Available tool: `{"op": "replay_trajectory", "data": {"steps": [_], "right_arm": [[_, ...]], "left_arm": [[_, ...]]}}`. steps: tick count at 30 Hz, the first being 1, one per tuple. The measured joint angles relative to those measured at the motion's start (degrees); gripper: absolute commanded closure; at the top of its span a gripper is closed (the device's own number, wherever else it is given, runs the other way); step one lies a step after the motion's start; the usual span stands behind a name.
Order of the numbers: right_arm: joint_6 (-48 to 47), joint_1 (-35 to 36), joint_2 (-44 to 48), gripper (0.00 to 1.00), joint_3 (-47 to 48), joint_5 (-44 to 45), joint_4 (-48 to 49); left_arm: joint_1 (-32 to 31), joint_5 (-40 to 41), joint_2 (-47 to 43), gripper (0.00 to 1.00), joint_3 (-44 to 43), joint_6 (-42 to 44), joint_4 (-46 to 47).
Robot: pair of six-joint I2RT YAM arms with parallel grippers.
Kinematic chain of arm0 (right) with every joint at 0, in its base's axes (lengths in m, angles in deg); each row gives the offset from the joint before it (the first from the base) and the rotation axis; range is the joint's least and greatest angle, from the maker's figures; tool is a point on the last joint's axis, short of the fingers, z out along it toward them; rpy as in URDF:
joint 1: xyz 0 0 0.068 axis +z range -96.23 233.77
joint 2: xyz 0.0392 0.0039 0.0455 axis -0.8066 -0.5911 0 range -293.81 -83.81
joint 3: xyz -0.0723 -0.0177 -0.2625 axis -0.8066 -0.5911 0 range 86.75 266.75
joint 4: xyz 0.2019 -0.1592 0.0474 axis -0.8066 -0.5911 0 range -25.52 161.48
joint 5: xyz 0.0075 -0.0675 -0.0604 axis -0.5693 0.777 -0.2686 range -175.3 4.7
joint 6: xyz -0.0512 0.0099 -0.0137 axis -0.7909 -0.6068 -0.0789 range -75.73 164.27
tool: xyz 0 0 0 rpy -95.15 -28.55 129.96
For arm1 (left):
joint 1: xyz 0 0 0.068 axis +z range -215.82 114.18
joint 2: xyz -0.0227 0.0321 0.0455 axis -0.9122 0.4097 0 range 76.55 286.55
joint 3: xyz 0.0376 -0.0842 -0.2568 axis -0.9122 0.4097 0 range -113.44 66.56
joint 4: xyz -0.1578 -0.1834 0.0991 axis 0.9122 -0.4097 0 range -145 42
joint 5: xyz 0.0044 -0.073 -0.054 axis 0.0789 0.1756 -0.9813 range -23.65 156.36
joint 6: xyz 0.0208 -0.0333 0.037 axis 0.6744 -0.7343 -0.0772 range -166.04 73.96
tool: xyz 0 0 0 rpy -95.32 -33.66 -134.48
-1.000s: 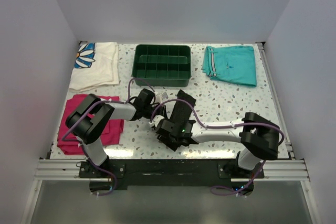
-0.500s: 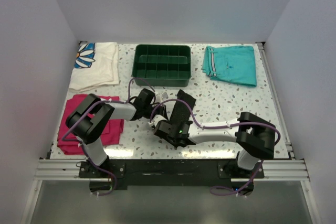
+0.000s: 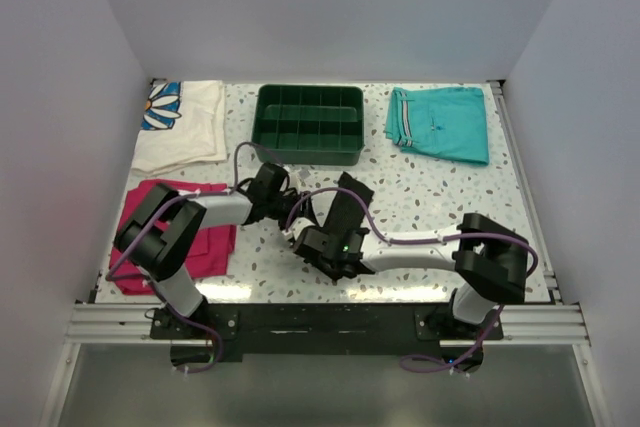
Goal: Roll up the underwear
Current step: Roll the underwear to the center of the board.
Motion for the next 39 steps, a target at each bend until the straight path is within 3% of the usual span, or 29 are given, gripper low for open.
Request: {"op": "replay_trajectory", "data": {"steps": [8, 16, 27, 39], "right_arm": [[0.9, 0.0, 0.2, 0.90, 2.3, -5.7, -0.6], [2.3, -2.1, 0.2, 0.91, 4.4, -13.8, -0.3], [5.4, -16.7, 0.2, 0.91, 4.8, -35.1, 3.3], [7.7, -25.8, -3.4, 0.91, 3.3, -51.3, 7.3]], "left_arm": [[6.2, 10.0, -4.7, 0.44, -0.1, -0.3, -3.7], [6.8, 16.3, -9.7, 0.44, 3.8, -1.0, -3.8], [6.9, 17.5, -13.2, 0.44, 7.2, -1.4, -2.5], [6.9, 17.7, -15.1, 0.43, 9.2, -1.3, -1.7]]}}
